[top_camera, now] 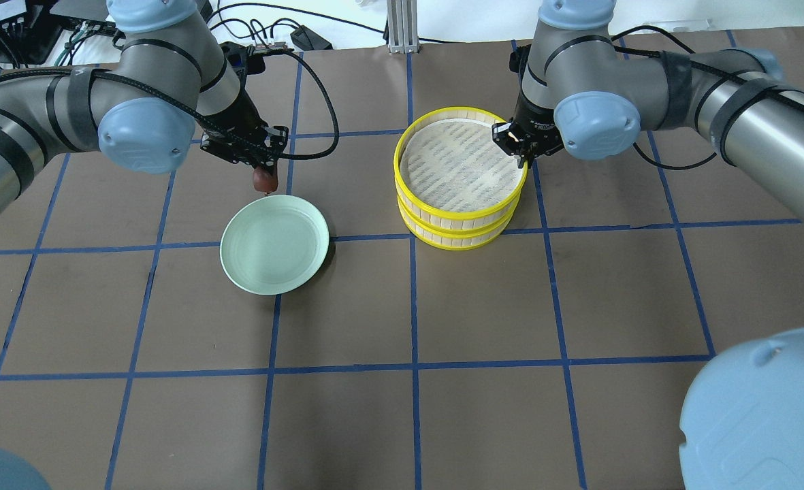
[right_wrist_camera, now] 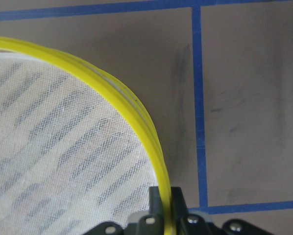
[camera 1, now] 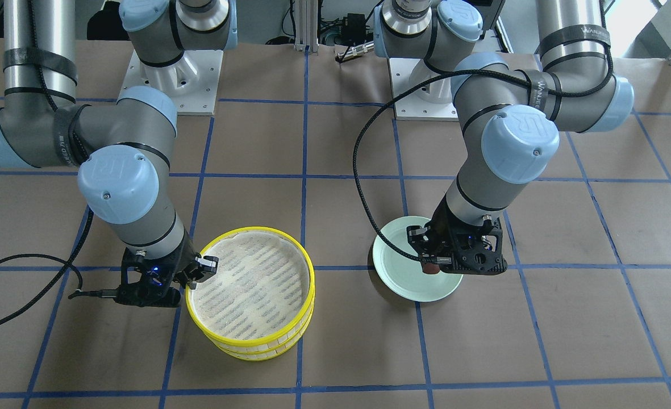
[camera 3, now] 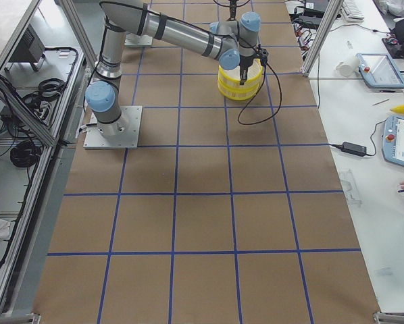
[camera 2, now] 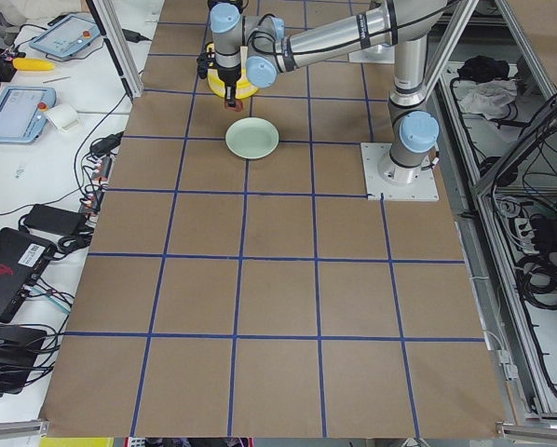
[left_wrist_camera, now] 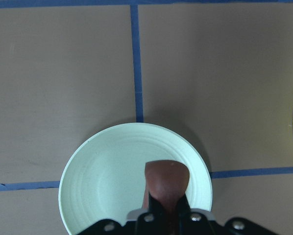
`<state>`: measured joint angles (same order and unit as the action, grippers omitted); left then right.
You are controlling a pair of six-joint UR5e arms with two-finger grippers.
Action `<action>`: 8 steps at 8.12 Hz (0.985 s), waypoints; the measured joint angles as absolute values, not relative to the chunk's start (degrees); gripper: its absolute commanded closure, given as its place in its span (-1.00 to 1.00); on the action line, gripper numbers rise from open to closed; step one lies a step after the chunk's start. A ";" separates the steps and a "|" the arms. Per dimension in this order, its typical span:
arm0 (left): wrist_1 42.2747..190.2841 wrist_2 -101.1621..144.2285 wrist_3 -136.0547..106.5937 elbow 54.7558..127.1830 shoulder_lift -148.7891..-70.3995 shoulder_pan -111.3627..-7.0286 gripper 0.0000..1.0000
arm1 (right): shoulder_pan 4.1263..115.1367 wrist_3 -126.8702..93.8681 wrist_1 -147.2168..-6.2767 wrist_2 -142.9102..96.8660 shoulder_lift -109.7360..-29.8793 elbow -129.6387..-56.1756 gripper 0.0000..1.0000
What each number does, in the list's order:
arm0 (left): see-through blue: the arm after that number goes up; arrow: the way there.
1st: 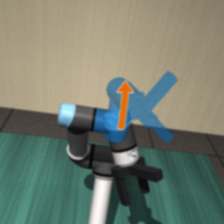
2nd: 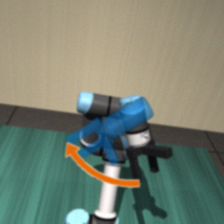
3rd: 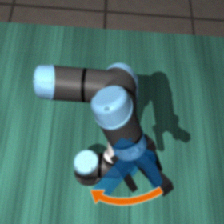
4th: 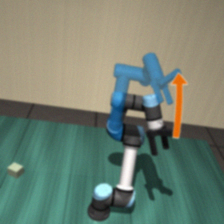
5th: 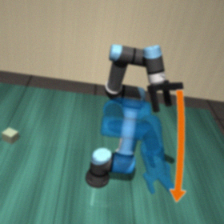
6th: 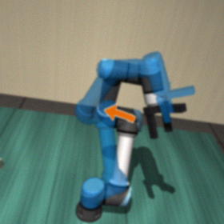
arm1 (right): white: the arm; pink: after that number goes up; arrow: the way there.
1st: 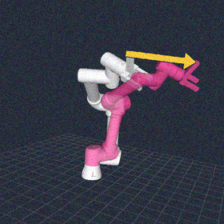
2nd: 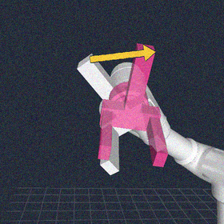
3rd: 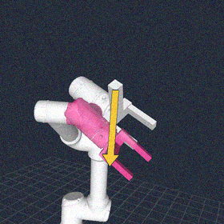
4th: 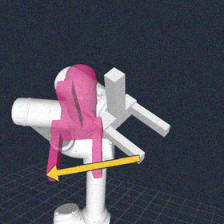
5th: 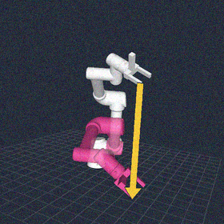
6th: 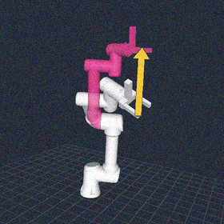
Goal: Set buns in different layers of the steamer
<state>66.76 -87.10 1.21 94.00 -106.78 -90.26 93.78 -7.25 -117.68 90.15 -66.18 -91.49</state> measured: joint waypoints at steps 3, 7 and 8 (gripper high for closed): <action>66.71 -87.10 1.35 94.04 -106.77 -90.26 1.00 | 93.78 -7.56 -117.59 90.11 -66.24 -91.45 1.00; 66.71 -87.10 1.41 94.04 -106.79 -90.26 1.00 | 93.78 -8.29 -117.60 90.15 -66.31 -91.14 1.00; 66.71 -87.10 1.40 94.04 -106.79 -90.26 1.00 | 93.78 -8.32 -117.60 90.17 -66.33 -91.18 1.00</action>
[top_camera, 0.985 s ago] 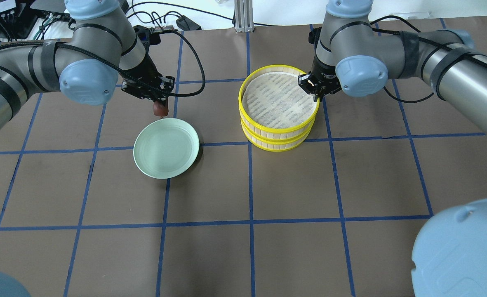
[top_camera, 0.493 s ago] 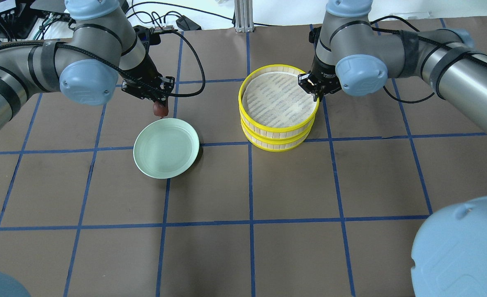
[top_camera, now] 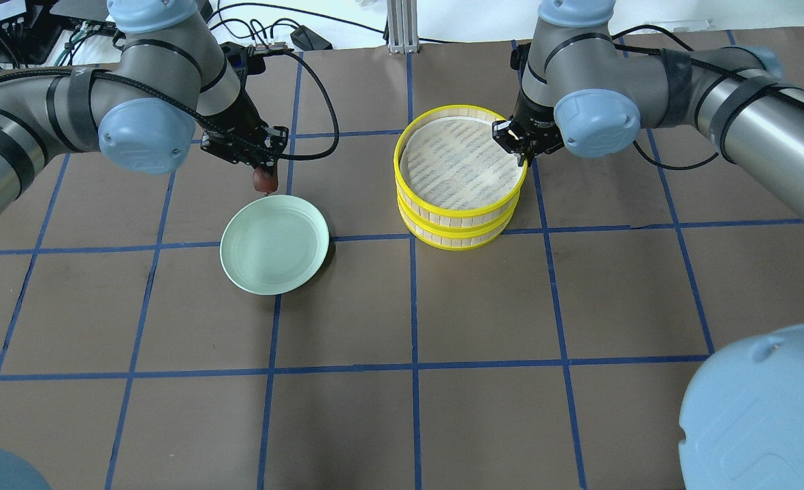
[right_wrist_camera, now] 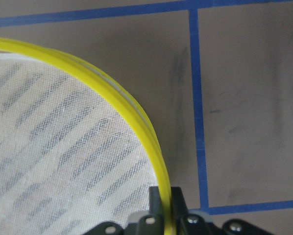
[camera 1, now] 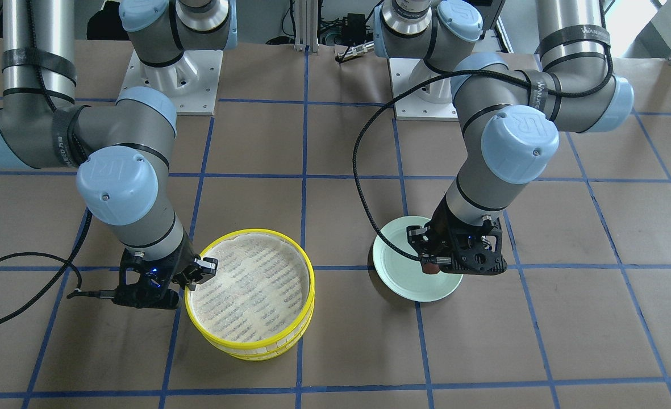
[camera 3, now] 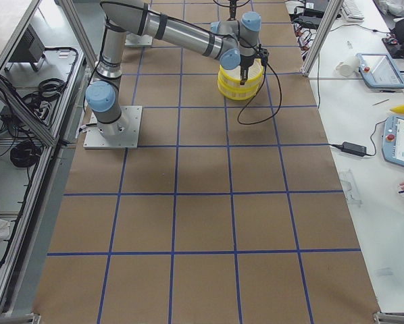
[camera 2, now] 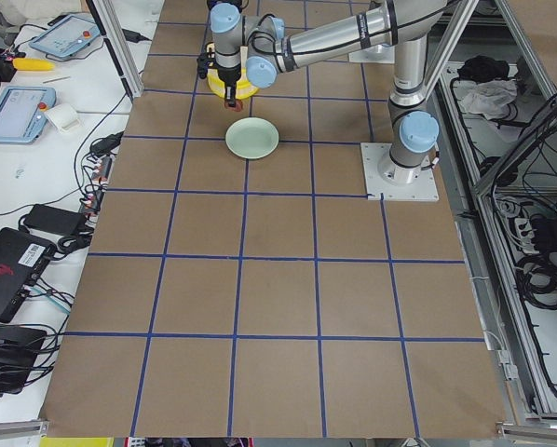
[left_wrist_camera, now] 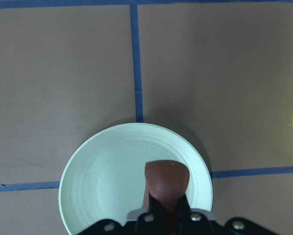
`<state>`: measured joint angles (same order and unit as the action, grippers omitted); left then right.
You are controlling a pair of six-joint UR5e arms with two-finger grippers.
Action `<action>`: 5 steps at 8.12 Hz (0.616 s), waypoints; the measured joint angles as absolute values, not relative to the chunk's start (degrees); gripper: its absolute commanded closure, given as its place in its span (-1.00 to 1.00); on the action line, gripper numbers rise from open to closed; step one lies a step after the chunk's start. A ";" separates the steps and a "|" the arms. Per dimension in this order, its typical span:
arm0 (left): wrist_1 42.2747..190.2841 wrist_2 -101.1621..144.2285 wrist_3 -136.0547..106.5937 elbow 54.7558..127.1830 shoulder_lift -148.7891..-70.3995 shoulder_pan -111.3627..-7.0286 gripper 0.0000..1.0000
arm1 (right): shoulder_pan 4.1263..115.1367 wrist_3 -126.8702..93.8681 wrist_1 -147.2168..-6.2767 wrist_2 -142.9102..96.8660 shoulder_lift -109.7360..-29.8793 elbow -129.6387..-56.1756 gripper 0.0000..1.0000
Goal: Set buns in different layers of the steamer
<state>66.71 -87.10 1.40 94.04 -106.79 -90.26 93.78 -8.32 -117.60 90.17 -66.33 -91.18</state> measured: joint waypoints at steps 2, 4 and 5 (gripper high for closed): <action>66.71 -87.10 1.41 94.04 -106.78 -90.26 1.00 | 93.78 -8.31 -117.52 90.17 -66.37 -91.42 1.00; 66.71 -87.10 1.41 94.04 -106.79 -90.26 1.00 | 93.78 -8.27 -117.32 90.22 -66.36 -91.57 1.00; 66.71 -87.10 1.41 94.04 -106.79 -90.26 1.00 | 93.78 -8.30 -117.28 90.27 -66.37 -91.56 1.00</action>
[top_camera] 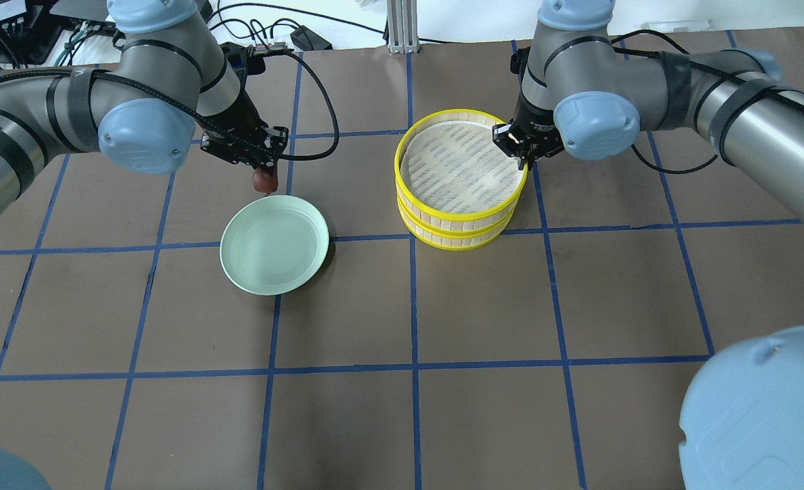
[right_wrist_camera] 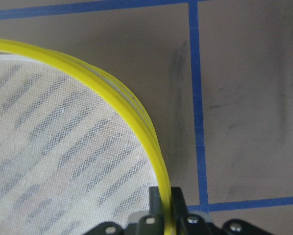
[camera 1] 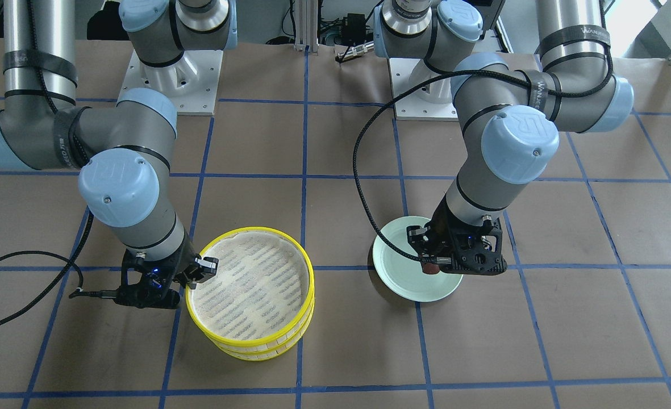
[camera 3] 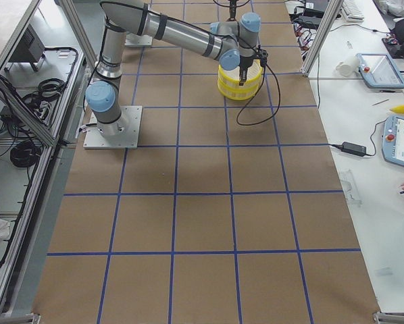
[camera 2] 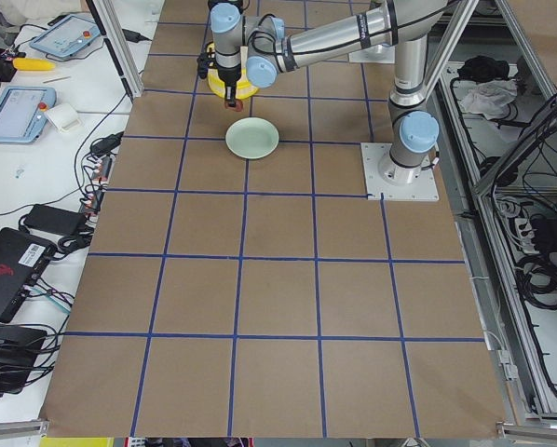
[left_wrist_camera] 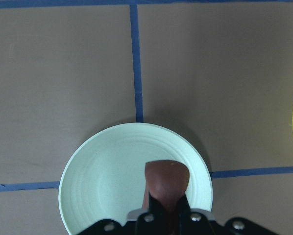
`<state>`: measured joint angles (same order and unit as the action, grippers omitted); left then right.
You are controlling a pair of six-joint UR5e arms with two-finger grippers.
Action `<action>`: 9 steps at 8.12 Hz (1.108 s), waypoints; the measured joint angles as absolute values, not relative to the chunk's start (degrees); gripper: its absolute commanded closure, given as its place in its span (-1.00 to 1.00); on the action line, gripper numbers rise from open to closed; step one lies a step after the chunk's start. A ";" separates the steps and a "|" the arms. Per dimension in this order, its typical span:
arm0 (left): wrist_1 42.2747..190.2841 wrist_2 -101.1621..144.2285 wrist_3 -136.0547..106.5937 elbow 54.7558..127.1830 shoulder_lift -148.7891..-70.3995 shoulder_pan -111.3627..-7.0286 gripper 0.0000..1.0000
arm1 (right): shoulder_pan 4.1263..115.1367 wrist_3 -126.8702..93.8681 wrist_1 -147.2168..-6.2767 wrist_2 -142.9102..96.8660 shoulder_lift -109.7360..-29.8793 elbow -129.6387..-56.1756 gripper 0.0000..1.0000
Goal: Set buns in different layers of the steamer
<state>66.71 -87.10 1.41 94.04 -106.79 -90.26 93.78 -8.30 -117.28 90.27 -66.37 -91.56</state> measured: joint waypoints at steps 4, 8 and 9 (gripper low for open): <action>66.71 -87.10 1.45 94.04 -106.85 -90.26 1.00 | 93.78 -8.35 -117.16 90.24 -66.34 -91.59 0.08; 66.71 -87.10 1.49 94.04 -106.87 -90.24 1.00 | 93.78 -9.31 -117.15 90.18 -66.29 -91.66 -1.00; 66.71 -87.10 1.45 94.04 -106.87 -90.24 1.00 | 93.78 -10.01 -117.06 90.07 -66.48 -91.55 -1.00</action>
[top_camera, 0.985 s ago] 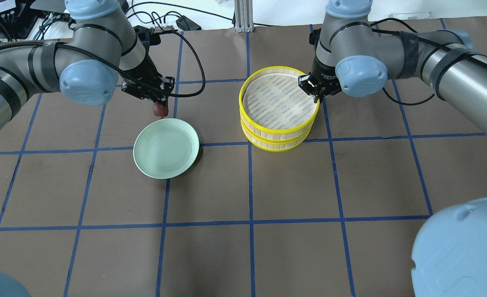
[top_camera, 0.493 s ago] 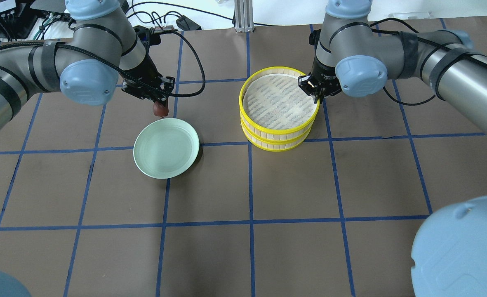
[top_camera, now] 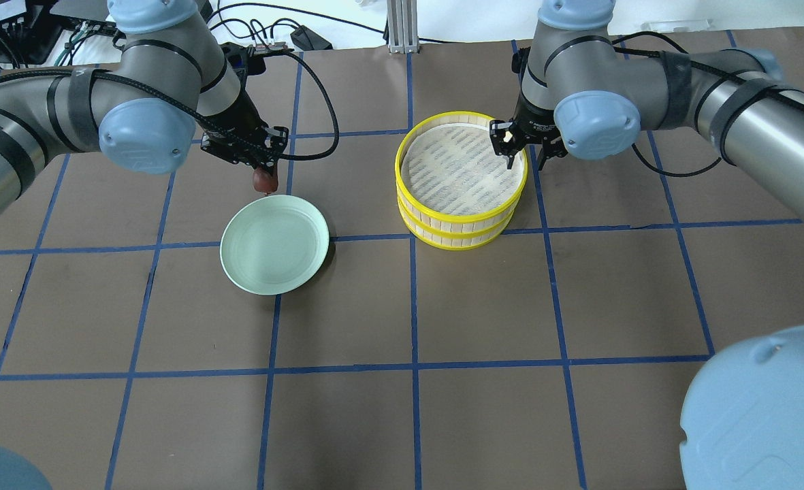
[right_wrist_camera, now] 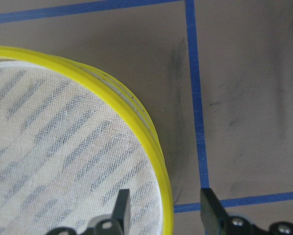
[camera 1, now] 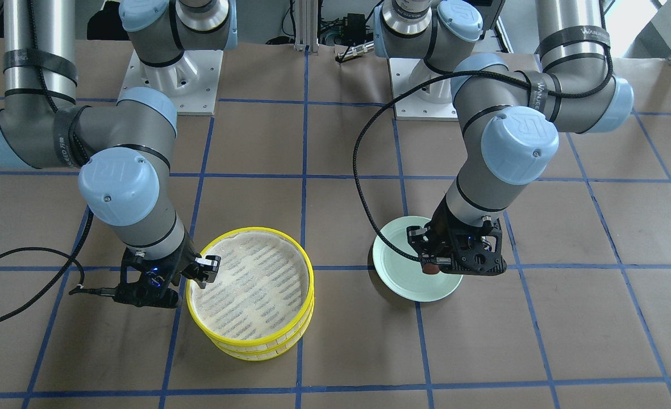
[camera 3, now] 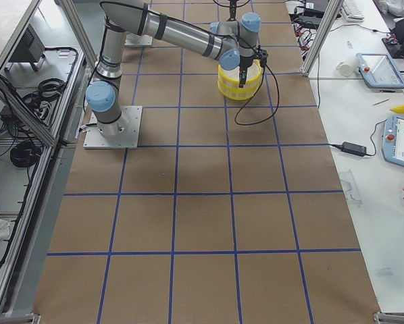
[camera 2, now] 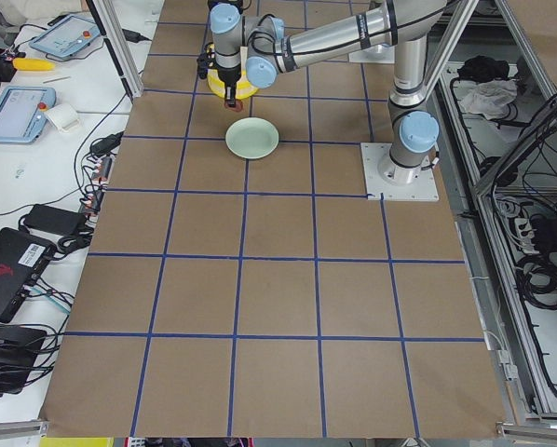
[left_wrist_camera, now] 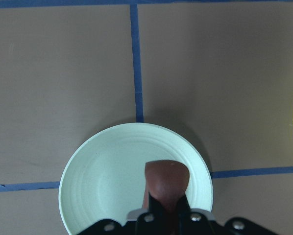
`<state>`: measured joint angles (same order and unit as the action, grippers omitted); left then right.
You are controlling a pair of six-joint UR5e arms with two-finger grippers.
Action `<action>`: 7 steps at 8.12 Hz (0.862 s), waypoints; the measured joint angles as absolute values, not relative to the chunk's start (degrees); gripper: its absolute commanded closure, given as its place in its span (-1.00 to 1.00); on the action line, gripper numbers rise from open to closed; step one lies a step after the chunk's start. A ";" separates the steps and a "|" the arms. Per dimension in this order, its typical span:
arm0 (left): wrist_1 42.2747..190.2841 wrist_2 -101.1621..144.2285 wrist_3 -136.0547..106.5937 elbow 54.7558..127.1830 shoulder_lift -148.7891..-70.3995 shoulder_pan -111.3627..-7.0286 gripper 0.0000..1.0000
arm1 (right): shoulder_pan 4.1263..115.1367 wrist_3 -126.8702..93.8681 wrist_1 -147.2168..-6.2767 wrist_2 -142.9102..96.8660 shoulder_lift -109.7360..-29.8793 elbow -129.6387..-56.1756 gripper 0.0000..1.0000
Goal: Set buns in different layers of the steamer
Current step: 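Carry the brown bun toward the steamer while right gripper releases the rim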
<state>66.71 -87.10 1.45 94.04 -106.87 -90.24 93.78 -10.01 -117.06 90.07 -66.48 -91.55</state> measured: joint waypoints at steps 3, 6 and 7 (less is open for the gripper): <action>66.54 -87.09 1.36 94.02 -106.93 -90.27 1.00 | 93.47 -7.75 -110.57 90.48 -69.77 -88.71 -1.00; 65.99 -86.36 -0.12 90.75 -106.59 -93.57 1.00 | 93.11 -5.11 -98.48 92.38 -77.25 -84.45 -1.00; 65.07 -85.94 -3.06 88.43 -106.46 -96.71 1.00 | 93.09 -4.85 -95.70 92.52 -80.22 -84.12 -1.00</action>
